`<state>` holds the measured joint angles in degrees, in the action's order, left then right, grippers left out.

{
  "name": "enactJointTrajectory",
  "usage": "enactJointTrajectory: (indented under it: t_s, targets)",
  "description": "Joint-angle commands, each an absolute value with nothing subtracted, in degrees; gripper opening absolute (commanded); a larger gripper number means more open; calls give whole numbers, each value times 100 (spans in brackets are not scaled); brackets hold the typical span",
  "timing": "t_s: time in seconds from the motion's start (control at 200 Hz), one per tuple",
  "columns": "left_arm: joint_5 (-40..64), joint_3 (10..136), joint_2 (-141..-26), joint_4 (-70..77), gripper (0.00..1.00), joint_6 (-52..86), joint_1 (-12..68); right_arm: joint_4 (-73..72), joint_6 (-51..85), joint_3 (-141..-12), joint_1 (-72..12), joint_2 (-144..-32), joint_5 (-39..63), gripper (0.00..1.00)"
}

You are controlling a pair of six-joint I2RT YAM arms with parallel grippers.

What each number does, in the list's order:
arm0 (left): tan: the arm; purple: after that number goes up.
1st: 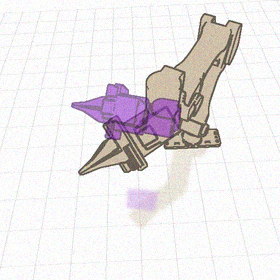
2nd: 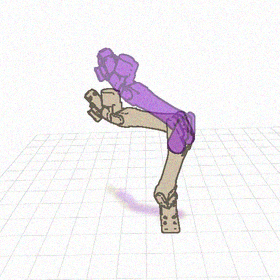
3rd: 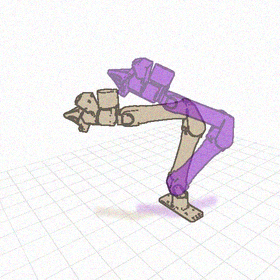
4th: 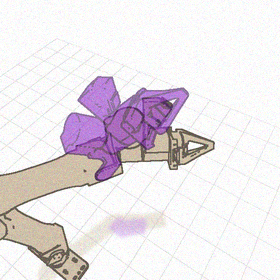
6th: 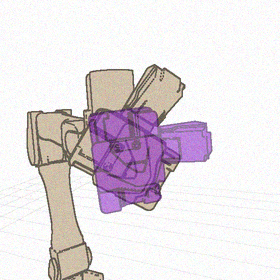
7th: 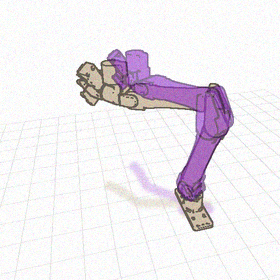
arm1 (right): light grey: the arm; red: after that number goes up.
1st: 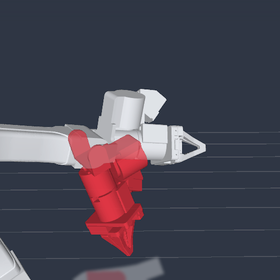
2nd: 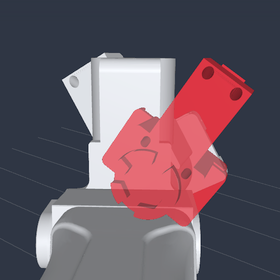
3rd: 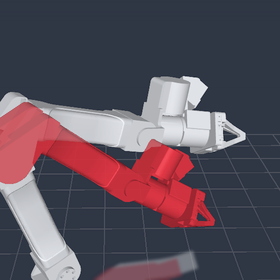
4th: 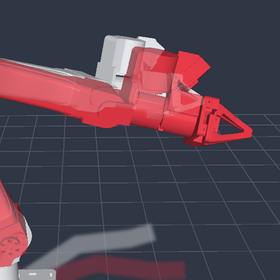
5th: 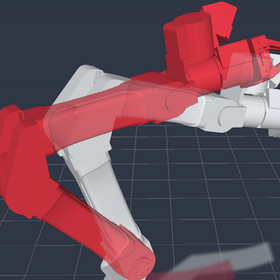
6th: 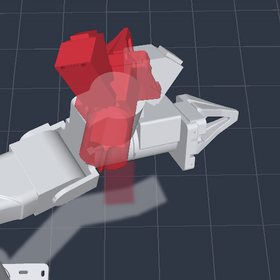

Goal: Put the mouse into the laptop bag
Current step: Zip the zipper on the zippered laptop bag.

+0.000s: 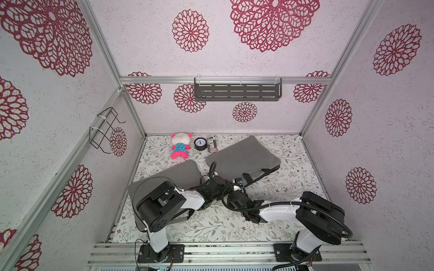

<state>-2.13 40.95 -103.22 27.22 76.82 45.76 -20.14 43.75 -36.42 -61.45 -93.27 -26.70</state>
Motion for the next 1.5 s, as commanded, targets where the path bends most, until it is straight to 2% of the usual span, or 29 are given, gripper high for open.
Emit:
enactJointTrajectory:
  t_s: [0.0, 0.07, 0.29, 0.56, 0.981, 1.216, 1.496]
  targets:
    - [-438, 4030, -10428, 3234, 11, 7749, 4542, -2353, 4651, -3491, -6258, -9299, -2600, 0]
    - [-538, 3937, -10441, 3335, 6, 7752, 4494, -2228, 4757, -3424, -6225, -9288, -2667, 0]
    - [-633, 3612, -10003, 3304, 0, 7644, 4214, -1129, 5303, -3215, -5596, -8838, -2856, 0]
    - [-606, 3916, -9431, 2317, 0, 7210, 3894, -647, 5556, -2486, -3779, -8081, -2339, 0]
    - [-703, 4163, -8757, 884, 0, 6508, 2706, -176, 5137, -1866, -1243, -6664, -1197, 0]
    - [-660, 4558, -8972, 602, 0, 6213, 2264, 62, 5010, -1789, -714, -6361, -940, 0]
    - [-220, 6414, -10164, -1, 0, 5960, 2180, 396, 5044, -1612, -759, -5533, -700, 0]
